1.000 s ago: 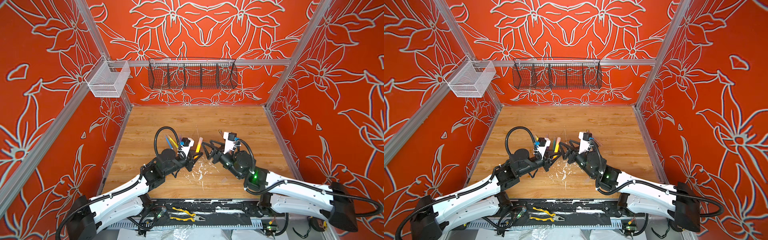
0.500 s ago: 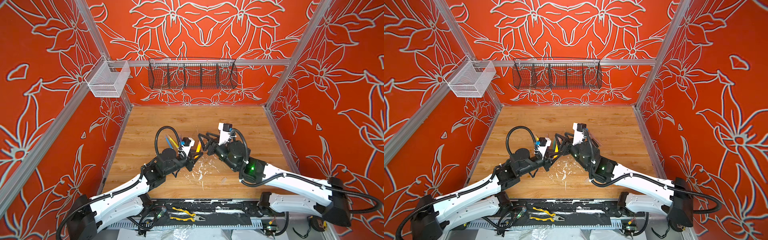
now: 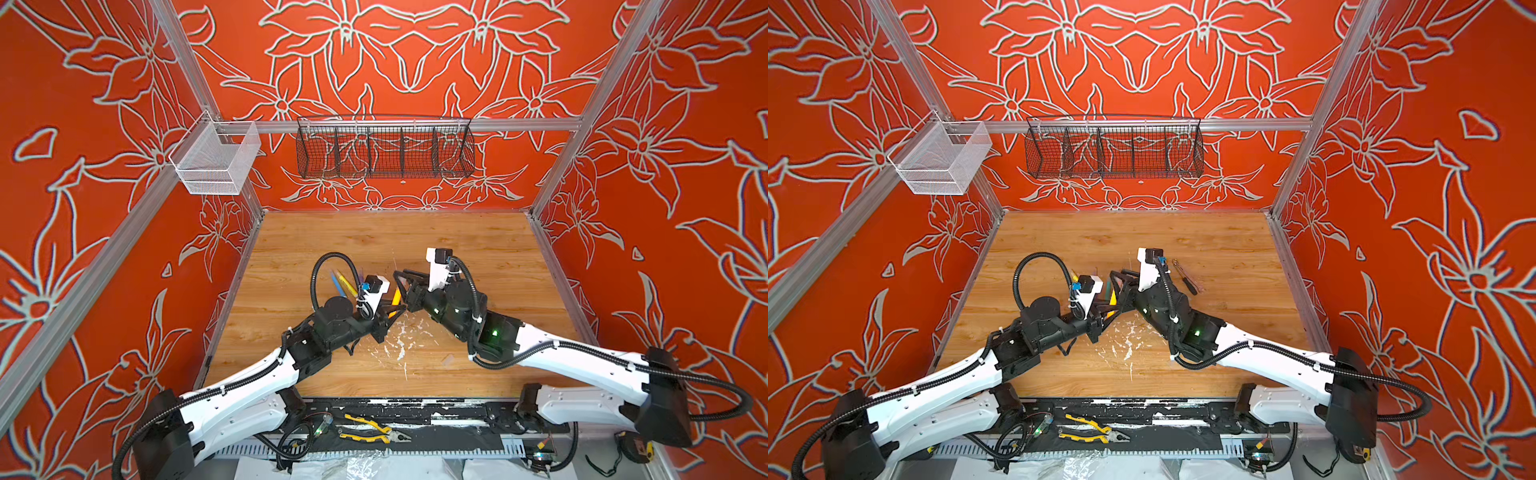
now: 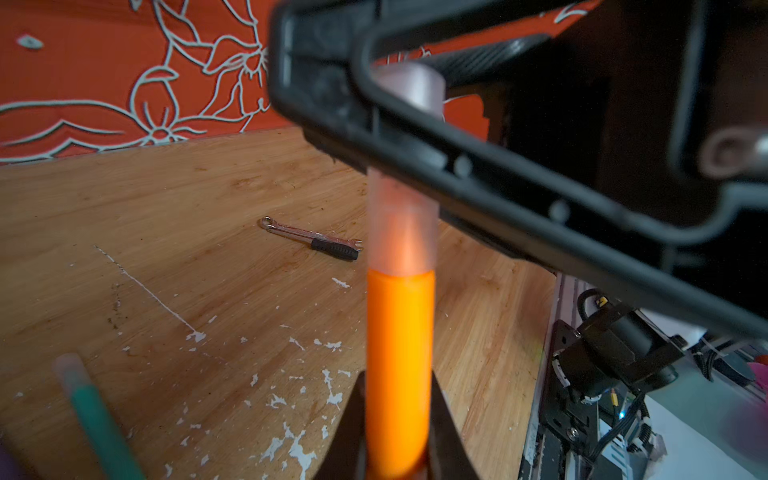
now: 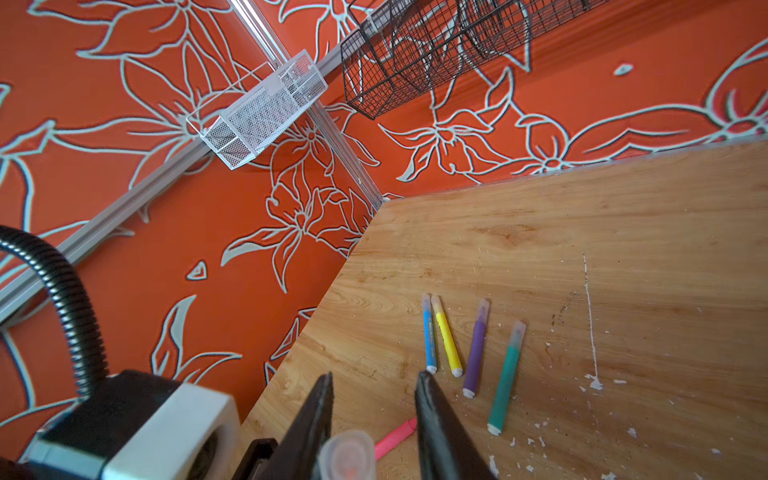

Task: Insert the pens into the pen caps

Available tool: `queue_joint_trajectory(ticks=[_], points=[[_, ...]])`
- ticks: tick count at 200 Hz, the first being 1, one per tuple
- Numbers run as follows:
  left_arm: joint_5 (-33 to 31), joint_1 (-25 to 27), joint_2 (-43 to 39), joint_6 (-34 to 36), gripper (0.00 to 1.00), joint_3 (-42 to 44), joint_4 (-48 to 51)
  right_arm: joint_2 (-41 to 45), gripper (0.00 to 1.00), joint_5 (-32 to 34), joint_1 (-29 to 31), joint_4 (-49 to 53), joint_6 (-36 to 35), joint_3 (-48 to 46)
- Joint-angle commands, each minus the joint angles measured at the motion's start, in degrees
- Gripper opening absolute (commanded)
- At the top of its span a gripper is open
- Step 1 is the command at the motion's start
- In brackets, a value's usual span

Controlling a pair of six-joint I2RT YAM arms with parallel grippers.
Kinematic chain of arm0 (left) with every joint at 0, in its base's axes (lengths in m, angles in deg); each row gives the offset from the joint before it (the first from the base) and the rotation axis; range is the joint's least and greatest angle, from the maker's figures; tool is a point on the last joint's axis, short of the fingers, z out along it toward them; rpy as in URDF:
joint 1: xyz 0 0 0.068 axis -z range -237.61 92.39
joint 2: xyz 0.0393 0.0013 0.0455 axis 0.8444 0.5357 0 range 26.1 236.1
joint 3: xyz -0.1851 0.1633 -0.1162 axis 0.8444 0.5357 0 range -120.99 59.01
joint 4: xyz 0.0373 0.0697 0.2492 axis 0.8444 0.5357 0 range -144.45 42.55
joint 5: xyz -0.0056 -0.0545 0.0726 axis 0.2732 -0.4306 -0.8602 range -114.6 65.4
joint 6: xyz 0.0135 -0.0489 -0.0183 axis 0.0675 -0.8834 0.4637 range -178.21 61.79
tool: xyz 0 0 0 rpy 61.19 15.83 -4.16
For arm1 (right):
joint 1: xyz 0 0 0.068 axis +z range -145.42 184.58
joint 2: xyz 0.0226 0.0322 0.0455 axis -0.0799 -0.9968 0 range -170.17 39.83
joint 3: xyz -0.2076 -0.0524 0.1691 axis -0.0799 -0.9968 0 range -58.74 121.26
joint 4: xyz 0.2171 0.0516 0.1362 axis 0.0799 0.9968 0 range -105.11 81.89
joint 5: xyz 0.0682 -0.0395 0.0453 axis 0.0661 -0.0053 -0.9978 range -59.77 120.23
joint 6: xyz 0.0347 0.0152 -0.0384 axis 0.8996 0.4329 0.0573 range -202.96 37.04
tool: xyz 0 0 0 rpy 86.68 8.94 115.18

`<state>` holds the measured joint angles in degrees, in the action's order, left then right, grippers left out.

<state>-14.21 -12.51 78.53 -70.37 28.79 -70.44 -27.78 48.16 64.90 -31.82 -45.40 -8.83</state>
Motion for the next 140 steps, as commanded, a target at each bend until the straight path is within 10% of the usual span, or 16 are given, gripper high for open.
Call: queue_joint_trajectory(ticks=[1,85,140], points=[[0.56,0.33,0.3,0.74,0.0,-1.78,-1.53,-0.33,0.29,-0.97,-0.28,0.27,-0.45,2.17],[-6.91,-0.18,2.13,-1.29,0.0,-6.48,0.01,0.03,0.0,-5.57,-0.2,-1.04,2.36,-0.87],[-12.33,-2.1,6.02,1.35,0.0,-17.87,5.25,1.55,0.0,-7.39,0.72,-2.54,4.76,-4.95]])
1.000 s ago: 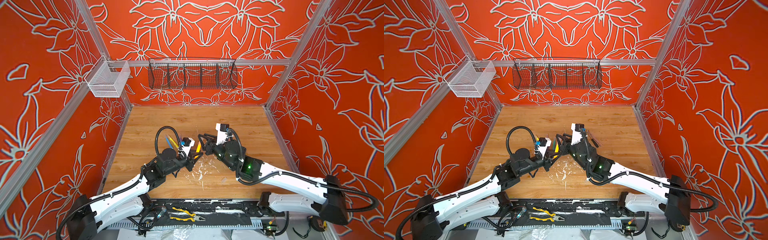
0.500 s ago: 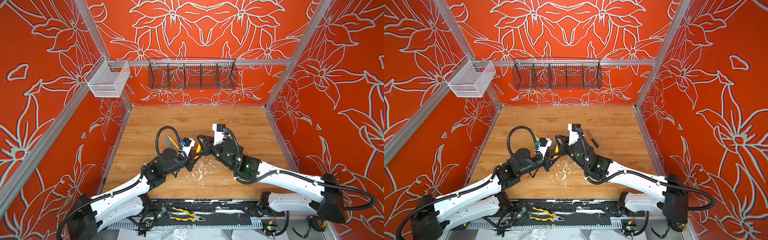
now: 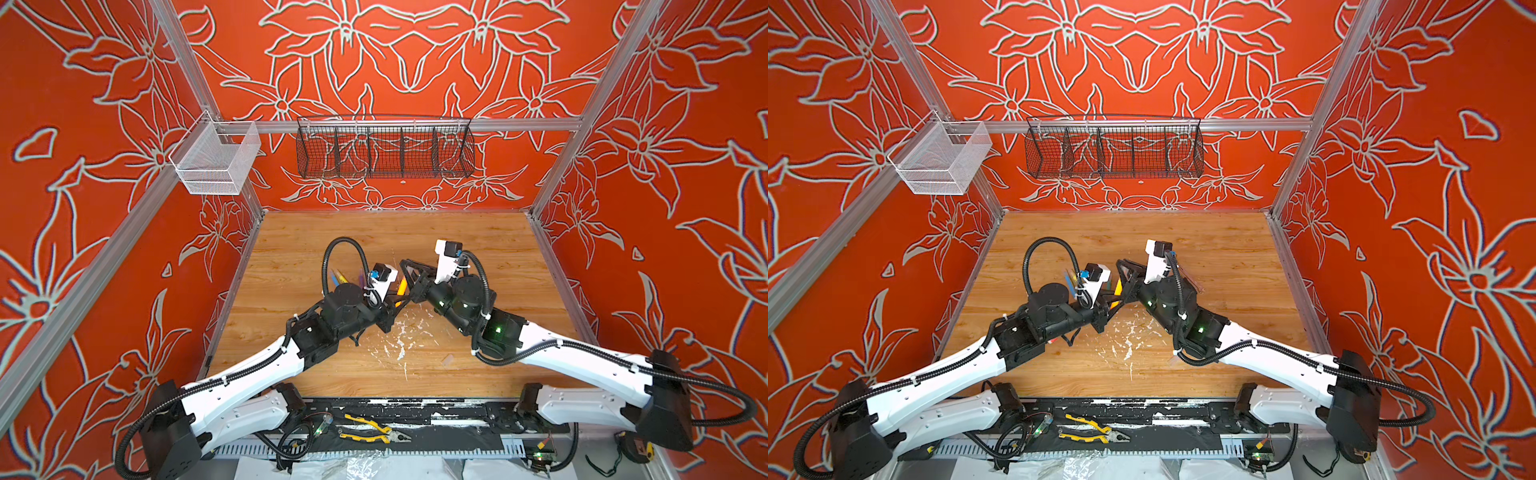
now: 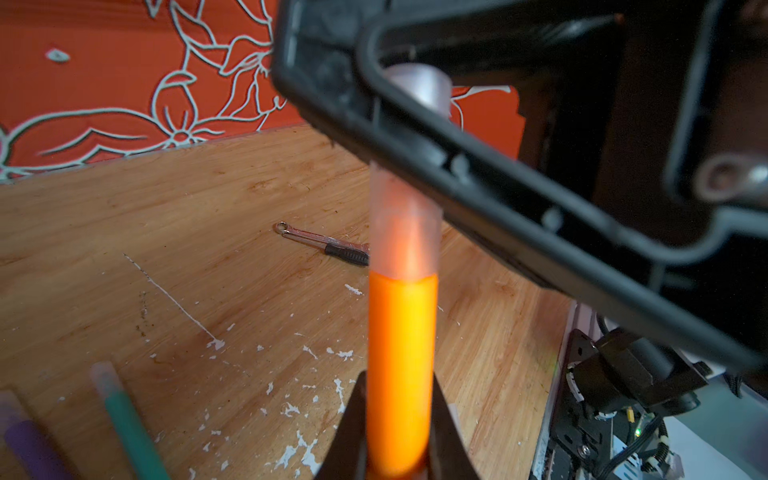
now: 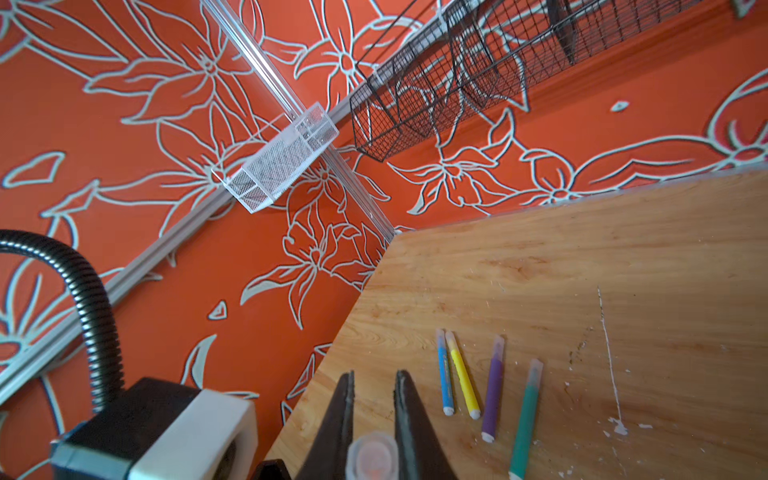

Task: Insert the pens into the pen caps

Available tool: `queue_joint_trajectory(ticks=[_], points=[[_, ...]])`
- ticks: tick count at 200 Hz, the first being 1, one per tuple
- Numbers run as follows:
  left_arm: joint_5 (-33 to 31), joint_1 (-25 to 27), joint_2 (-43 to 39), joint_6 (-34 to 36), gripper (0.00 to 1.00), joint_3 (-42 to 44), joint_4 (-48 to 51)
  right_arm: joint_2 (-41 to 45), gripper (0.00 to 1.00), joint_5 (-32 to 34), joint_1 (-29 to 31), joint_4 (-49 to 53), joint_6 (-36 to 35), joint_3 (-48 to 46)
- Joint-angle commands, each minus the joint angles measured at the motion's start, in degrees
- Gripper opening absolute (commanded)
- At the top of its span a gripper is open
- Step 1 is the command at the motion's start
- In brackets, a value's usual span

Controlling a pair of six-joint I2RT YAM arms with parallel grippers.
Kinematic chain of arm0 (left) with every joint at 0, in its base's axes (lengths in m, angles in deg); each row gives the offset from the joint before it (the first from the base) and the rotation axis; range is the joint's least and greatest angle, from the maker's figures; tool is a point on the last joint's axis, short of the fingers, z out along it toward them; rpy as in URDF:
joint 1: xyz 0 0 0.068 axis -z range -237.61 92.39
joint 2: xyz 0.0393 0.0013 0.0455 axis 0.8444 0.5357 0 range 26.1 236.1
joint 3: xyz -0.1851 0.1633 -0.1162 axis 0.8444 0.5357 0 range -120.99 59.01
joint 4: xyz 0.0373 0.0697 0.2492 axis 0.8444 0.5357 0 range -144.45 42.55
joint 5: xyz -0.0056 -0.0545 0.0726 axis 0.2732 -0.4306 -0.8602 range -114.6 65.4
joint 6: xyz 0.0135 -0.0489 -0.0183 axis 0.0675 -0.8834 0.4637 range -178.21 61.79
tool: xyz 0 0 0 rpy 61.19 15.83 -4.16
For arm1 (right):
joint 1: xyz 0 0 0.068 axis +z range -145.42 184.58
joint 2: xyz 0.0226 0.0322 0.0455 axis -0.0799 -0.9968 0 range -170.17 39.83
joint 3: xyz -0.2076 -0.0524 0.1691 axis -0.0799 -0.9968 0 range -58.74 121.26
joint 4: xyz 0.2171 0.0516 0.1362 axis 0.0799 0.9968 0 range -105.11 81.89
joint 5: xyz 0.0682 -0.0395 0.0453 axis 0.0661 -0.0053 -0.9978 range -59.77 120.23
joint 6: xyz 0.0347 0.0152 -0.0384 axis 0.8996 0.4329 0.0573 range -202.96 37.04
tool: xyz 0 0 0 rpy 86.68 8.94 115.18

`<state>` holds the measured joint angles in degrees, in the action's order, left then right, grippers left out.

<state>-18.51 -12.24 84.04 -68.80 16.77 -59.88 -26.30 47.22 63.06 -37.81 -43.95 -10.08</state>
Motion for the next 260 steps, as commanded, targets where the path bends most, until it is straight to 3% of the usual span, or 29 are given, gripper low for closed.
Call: queue_joint_trajectory(ticks=[1,55,138,182,212,236,260], points=[[-8.11,-2.42,0.51,-0.18,0.0,-5.97,-5.34,0.09,0.0,-6.45,2.58,3.45,3.34,-3.77],[-8.98,-3.32,4.04,1.84,0.0,-14.97,-5.24,0.25,0.0,-7.39,4.26,3.01,5.32,-6.74],[-6.89,-9.05,8.75,2.91,0.0,-27.01,-5.52,-2.87,0.0,-7.59,8.18,4.77,8.21,-6.92],[-3.47,-9.33,4.84,1.08,0.0,-21.6,-6.67,-0.42,0.0,-3.66,8.25,10.29,8.81,-7.02],[-1.96,-9.09,1.08,-4.83,0.0,-9.35,-7.68,1.78,0.16,0.86,7.08,20.6,7.09,-1.62],[-8.08,-8.63,-0.18,-11.49,0.0,-1.13,-3.37,3.86,0.53,2.28,4.05,31.0,6.26,5.05],[-13.18,-8.66,1.97,-13.25,0.0,1.85,2.8,5.63,0.84,5.47,1.73,41.03,2.07,12.68]])
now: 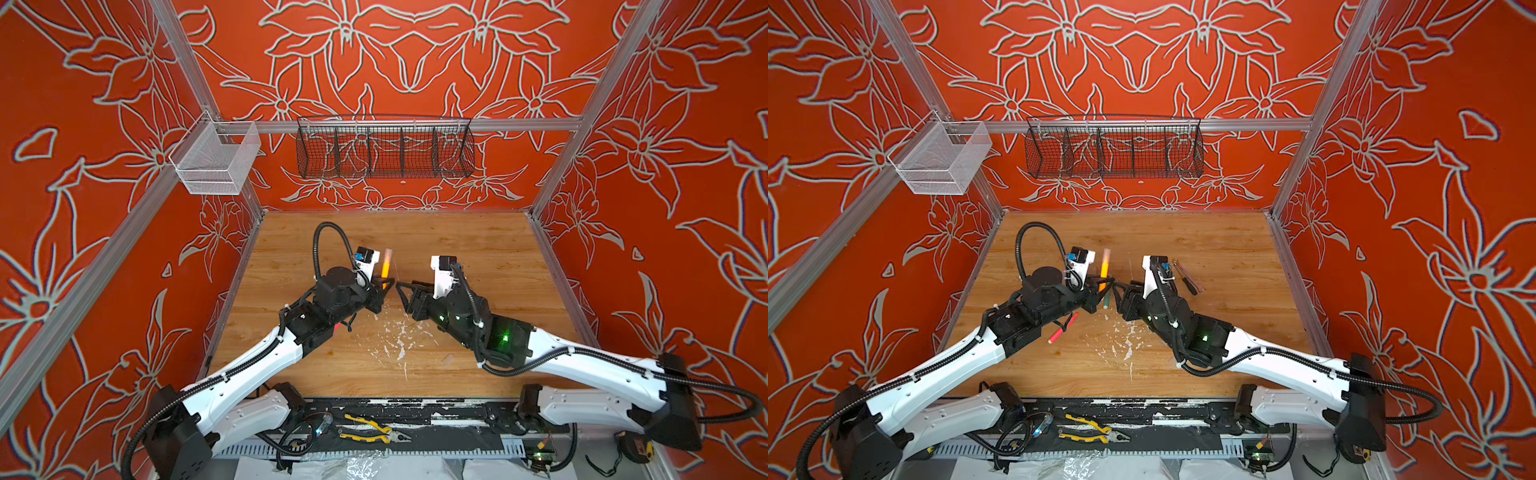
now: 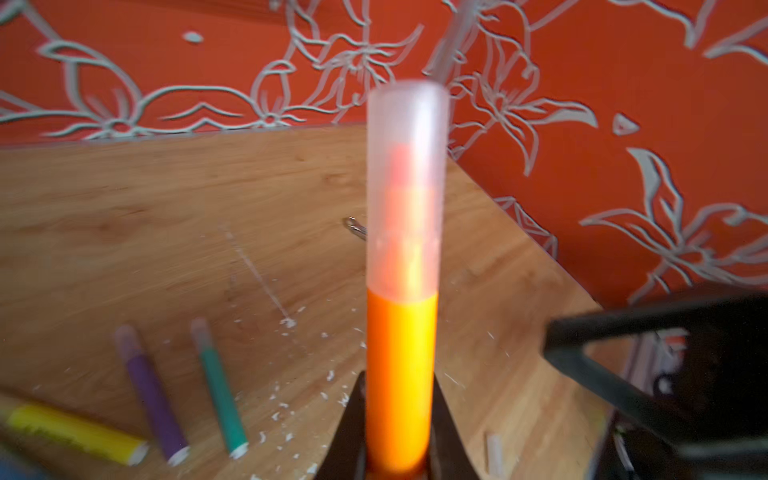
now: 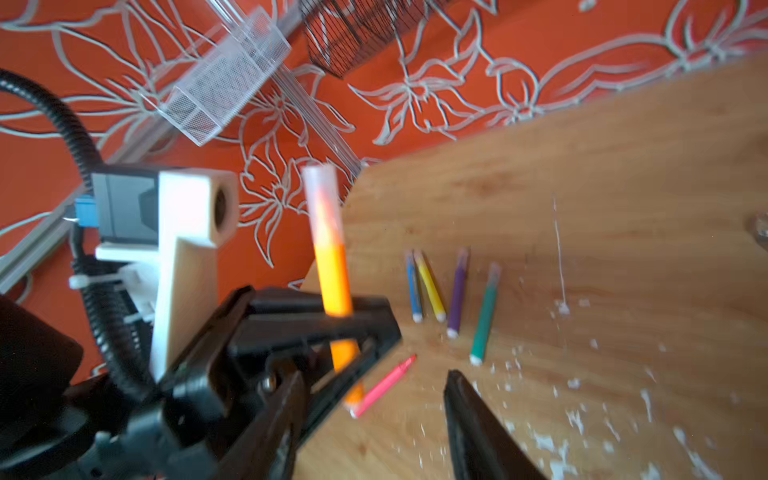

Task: Insert the pens into the pen caps
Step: 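Draw the right gripper back while the left gripper lowers the capped orange marker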

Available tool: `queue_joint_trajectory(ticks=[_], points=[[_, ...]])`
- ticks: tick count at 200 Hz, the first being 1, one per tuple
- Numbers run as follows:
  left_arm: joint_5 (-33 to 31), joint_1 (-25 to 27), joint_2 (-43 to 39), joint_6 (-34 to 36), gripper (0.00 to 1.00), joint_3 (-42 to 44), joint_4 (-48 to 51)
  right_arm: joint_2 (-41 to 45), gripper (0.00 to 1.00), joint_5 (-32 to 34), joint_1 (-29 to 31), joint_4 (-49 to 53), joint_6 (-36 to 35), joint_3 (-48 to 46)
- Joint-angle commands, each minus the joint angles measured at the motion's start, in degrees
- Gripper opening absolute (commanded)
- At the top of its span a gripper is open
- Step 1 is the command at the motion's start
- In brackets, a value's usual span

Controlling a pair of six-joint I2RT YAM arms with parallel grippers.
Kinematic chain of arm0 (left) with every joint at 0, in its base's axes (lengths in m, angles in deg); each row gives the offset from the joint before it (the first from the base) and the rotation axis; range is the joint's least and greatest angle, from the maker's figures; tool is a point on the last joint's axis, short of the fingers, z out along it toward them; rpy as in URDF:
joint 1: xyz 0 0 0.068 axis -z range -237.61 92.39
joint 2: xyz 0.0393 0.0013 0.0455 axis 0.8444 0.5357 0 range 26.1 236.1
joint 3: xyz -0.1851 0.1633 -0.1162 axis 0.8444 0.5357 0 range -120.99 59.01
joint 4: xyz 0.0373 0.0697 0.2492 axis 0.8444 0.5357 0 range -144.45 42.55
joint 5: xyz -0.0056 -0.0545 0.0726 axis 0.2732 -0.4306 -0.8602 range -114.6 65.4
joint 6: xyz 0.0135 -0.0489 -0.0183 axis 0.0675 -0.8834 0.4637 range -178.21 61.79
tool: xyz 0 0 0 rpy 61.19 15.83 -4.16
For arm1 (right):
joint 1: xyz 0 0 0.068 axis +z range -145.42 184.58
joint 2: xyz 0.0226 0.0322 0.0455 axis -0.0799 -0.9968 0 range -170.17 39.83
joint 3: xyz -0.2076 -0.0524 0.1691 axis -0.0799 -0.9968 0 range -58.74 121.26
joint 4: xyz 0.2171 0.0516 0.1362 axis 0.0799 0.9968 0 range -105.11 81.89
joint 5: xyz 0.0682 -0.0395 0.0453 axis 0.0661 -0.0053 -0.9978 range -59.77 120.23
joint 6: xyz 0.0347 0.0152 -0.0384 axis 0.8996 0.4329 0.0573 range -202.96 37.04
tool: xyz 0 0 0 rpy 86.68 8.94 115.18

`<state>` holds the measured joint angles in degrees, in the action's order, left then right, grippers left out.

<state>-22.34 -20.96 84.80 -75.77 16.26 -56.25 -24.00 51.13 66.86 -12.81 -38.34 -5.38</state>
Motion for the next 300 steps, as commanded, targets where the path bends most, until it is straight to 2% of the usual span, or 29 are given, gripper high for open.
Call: queue_joint_trajectory(ticks=[1,26,55,61,69,81,101,134,165,195,300], points=[[-9.63,0.03,1.4,-6.27,0.0,2.29,-0.48,3.35,0.85,1.84,-2.21,16.4,-3.74,8.25],[-13.25,-0.08,6.23,-8.39,0.0,0.2,5.95,4.11,0.97,7.24,-7.07,19.67,-10.71,10.99],[-10.55,-0.08,12.55,-8.63,0.0,-4.57,10.35,6.22,0.98,13.4,-15.87,14.91,-19.58,5.27],[-10.68,-0.08,13.98,-8.6,0.0,-5.42,10.99,6.88,0.98,14.32,-18.39,15.73,-16.39,3.83],[-10.93,-0.09,15.93,-9.07,0.0,-7.1,12.86,7.77,0.98,10.31,-22.33,18.64,-10.34,2.43],[-10.59,-0.08,18.85,-9.08,0.0,-9.61,15.54,9.38,0.98,2.27,-25.74,10.39,-13.45,-3.08],[-9.85,-0.08,22.53,-9.93,0.0,-10.99,16.28,9.83,0.98,7.2,-26.47,7.22,-12.43,-7.89],[-5.14,-0.06,27.62,-10.61,0.0,-13.96,18.06,9.65,0.97,12.46,-26.95,8.33,-13.6,-8.82],[-1.69,0.01,32.4,-11.1,0.0,-16.54,19.47,10.56,0.97,12.33,-27.06,2.47,-15.19,-13.2],[-0.84,-0.01,37.7,-11.57,0.0,-19.64,22.06,9.7,0.97,14.5,-27.12,2.79,-14.83,-13.5],[-0.51,0.01,53.02,-9.86,0.01,-32.71,34.11,6.07,0.92,12.32,-27.21,3.75,-13.86,-11.97]])
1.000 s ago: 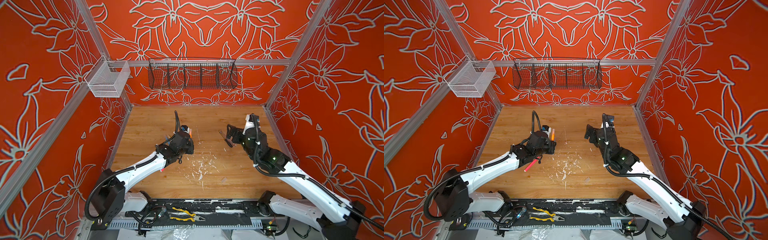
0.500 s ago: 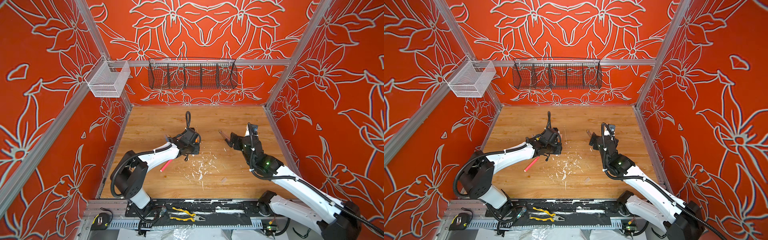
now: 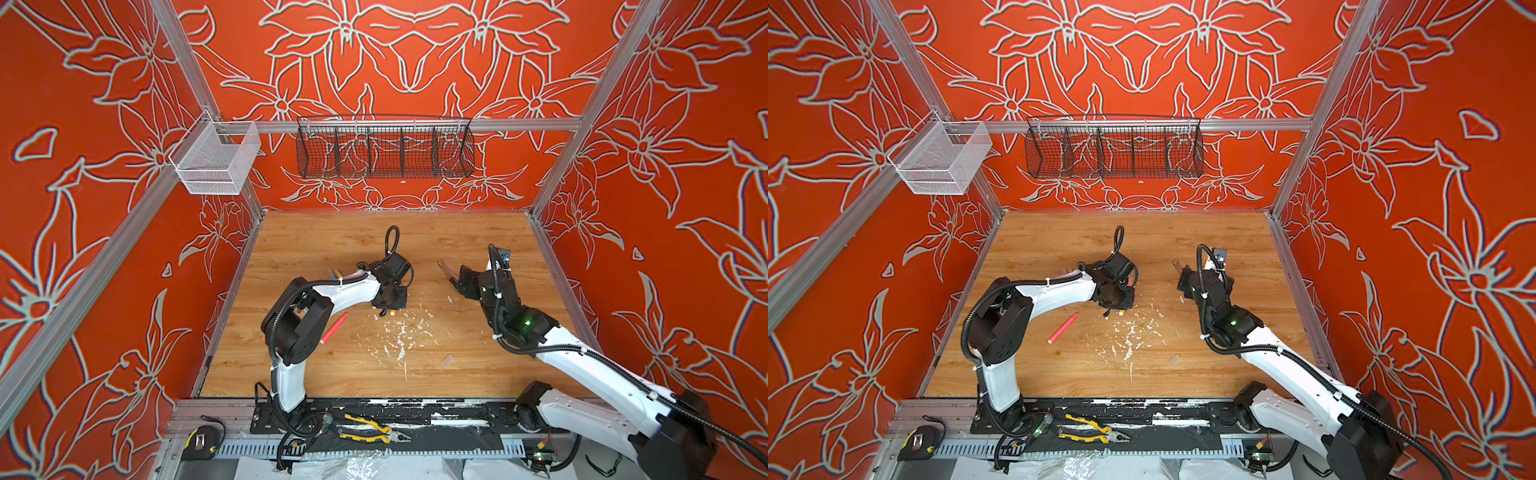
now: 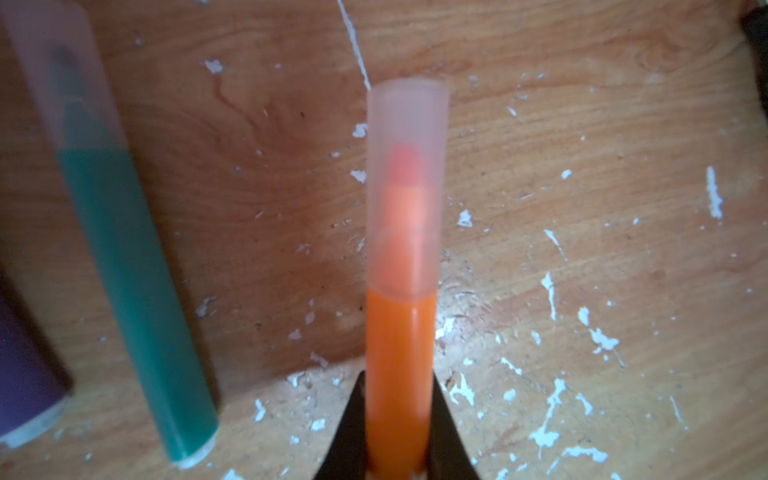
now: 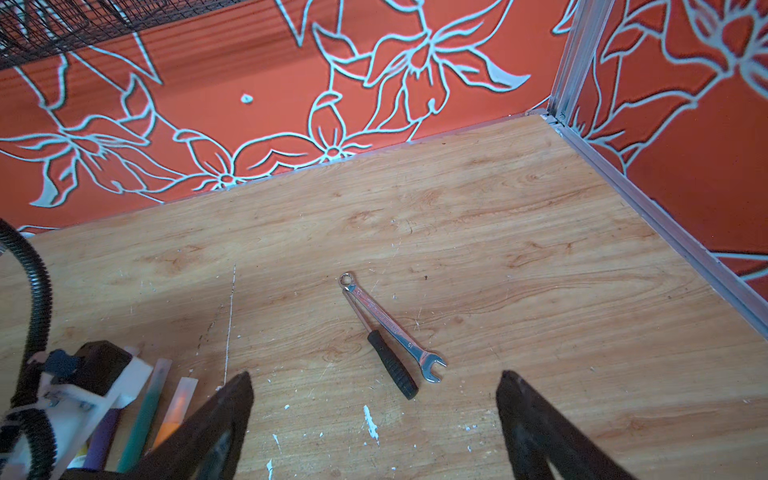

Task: Insert the pens into the pen caps
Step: 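Draw the right gripper back while the left gripper lowers the capped orange marker, then open the left gripper to set the capped orange marker on the table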

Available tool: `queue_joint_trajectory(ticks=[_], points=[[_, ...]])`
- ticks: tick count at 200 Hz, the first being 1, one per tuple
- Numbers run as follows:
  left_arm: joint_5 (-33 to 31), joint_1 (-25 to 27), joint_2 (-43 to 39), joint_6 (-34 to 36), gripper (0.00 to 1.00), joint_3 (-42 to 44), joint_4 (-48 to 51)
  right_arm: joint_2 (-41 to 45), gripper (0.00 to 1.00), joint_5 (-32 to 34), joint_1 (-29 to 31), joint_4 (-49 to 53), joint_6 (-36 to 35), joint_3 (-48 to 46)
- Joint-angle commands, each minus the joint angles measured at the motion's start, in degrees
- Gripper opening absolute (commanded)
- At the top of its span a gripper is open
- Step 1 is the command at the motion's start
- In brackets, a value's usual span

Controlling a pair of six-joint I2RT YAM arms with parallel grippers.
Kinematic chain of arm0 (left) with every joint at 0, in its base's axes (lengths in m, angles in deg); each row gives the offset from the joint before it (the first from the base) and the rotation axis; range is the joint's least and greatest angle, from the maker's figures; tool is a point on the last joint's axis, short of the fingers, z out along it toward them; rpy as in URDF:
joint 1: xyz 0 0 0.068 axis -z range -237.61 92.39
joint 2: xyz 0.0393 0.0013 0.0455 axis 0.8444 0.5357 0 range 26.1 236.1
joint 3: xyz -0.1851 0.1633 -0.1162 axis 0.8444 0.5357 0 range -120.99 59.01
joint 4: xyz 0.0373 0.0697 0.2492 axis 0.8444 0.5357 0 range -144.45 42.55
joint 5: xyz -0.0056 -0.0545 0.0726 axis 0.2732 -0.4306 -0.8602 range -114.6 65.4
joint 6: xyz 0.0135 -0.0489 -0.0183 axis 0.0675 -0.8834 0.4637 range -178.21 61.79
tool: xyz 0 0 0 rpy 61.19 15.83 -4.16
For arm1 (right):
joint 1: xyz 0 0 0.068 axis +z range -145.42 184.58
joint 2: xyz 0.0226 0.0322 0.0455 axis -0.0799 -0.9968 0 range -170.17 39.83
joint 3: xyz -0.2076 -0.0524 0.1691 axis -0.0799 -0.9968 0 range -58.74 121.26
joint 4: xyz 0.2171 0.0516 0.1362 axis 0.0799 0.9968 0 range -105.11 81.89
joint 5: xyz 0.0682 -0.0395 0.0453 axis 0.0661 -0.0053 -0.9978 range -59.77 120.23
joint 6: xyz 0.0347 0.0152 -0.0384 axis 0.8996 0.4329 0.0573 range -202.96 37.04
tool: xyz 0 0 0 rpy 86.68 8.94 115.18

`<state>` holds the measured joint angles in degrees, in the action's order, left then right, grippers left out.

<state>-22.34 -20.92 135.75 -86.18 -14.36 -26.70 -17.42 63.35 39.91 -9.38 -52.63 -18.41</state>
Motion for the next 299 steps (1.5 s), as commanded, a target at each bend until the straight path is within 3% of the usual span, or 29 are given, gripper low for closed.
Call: queue_joint_trajectory(ticks=[1,80,108,136,155,194,207,247,269,299], points=[[-0.6,-0.04,2.11,0.54,0.01,-2.16,4.62,-0.54,0.92,0.06,-0.26,0.32,0.44,1.06],[-7.08,-0.04,4.11,2.87,0.16,-5.39,7.5,0.43,0.91,-0.49,-0.26,0.58,0.44,0.95],[-7.54,-0.04,1.8,5.12,0.31,-4.4,6.09,1.07,0.91,-0.79,-0.26,0.59,0.43,0.75],[-10.23,0.01,-2.09,7.21,0.44,-2.05,4.24,1.32,0.92,-1.34,-0.26,1.02,0.48,1.05],[-12.09,-0.04,-5.5,8.72,0.47,-0.3,3.46,1.53,0.92,-2.14,-0.26,1.01,0.6,1.06],[-26.15,-0.24,-16.93,7.31,0.49,5.78,6.1,1.32,0.92,-3.79,-0.27,1.14,1.7,0.86],[-27.96,-1.24,-21.25,4.82,0.52,8.51,7.93,1.05,0.92,-4.54,-0.35,1.33,1.9,1.08],[-20.07,-9.12,-31.45,0.0,0.62,19.11,7.41,1.34,0.92,-6.67,-0.35,2.08,3.19,1.37],[-12.71,-13.63,-32.06,0.64,0.63,22.56,6.41,1.71,0.92,-7.76,-0.35,2.43,3.75,1.52],[-8.78,-15.95,-30.66,1.21,0.68,24.44,5.52,2.18,0.92,-8.19,-0.35,3.1,3.97,1.68]])
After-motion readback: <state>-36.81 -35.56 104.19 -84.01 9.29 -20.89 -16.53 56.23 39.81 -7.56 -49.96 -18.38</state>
